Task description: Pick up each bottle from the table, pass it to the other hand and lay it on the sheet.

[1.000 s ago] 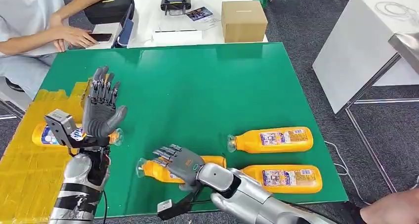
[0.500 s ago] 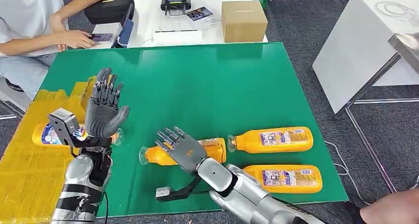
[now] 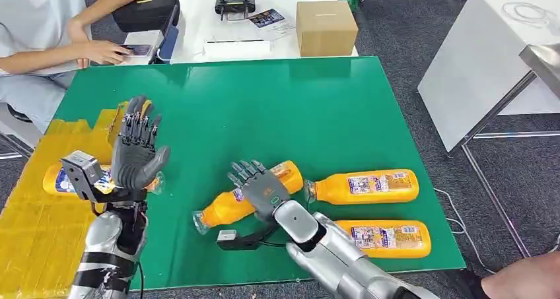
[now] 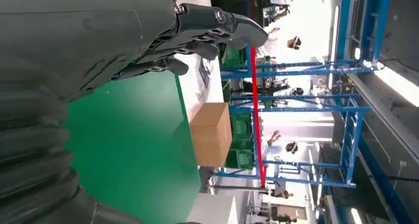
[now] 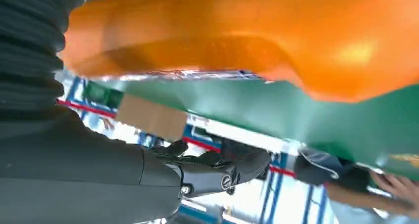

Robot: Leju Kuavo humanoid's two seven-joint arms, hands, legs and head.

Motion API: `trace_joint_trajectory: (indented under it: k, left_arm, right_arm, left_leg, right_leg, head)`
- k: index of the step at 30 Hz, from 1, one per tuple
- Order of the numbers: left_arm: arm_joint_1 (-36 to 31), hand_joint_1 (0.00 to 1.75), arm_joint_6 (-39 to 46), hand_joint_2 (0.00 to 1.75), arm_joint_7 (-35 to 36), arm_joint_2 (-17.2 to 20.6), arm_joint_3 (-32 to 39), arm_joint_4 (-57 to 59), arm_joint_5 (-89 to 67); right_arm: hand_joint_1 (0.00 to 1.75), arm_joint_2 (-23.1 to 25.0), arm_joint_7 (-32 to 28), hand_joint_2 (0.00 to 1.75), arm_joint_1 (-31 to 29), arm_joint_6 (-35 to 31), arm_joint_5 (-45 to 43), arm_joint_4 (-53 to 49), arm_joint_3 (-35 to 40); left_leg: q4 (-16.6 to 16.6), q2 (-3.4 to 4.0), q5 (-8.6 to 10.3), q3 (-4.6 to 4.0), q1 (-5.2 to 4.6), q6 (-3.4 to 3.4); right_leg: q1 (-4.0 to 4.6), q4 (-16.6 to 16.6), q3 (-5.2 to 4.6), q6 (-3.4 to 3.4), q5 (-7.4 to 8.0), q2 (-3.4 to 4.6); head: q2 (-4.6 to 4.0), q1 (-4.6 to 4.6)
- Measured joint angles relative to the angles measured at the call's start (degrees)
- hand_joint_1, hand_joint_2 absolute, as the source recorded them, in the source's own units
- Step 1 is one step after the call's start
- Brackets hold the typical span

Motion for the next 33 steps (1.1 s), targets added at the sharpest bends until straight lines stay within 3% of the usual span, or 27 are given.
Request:
trace_joint_trajectory:
  k: [16, 28, 29, 30, 31, 33]
  left_arm:
    - [0.32, 0.0, -0.15, 1.75, 0.0, 0.0, 0.72, -0.2, 0.0]
    - [-0.62, 0.0, -0.37, 1.75, 0.0, -0.02, 0.44, 0.59, 0.0]
    - [-0.97, 0.0, -0.44, 1.75, 0.0, -0.02, 0.13, 0.94, 0.0]
    - [-1.2, 0.0, -0.46, 1.75, 0.0, -0.02, -0.07, 1.12, 0.02]
    - [-1.43, 0.0, -0.46, 1.75, 0.0, -0.02, -0.22, 1.29, 0.02]
    - [-1.84, 0.0, -0.48, 1.75, 0.0, -0.02, -0.31, 1.71, 0.0]
  right_arm:
    - [0.0, -0.66, -2.16, 1.75, -1.53, 4.74, -6.54, 4.61, -3.37]
    - [0.0, -0.5, -4.44, 1.75, -6.72, 10.31, -9.64, 11.69, -3.43]
    - [0.07, -0.52, -4.83, 1.75, -7.28, 10.8, -10.01, 12.59, -3.43]
    - [0.45, -0.52, -4.92, 1.75, -7.61, 10.88, -10.19, 13.09, -3.43]
    - [1.38, -0.52, -5.03, 1.75, -7.95, 10.95, -10.27, 13.62, -3.43]
    - [1.69, -0.55, -5.14, 1.75, -8.58, 11.41, -10.38, 14.68, -3.43]
  left_leg:
    - [0.0, 0.01, 0.0, 0.01, 0.0, 0.0]
    - [0.0, 0.01, 0.0, 0.21, 0.0, 0.0]
    - [0.0, 0.0, 0.0, 0.26, 0.0, 0.0]
    - [0.0, 0.0, 0.0, 0.29, 0.0, 0.0]
    - [0.0, 0.0, 0.0, 0.32, -0.01, 0.0]
    - [0.0, 0.03, 0.0, 0.35, -0.01, 0.0]
  right_leg:
    - [0.0, 0.0, 0.0, 0.0, 0.0, 0.0]
    - [-0.01, -0.01, 0.14, 0.0, 0.0, 0.01]
    - [-0.01, -0.01, 0.21, 0.0, 0.0, 0.0]
    - [-0.01, -0.01, 0.25, 0.0, 0.0, 0.0]
    - [-0.02, -0.01, 0.26, 0.0, 0.0, 0.0]
    - [-0.02, -0.01, 0.28, 0.0, 0.0, 0.02]
  head:
    - [0.0, -0.02]
    - [0.0, -0.02]
    - [0.0, 0.0]
    - [0.0, 0.0]
    - [0.0, -0.02]
    - [0.0, -0.02]
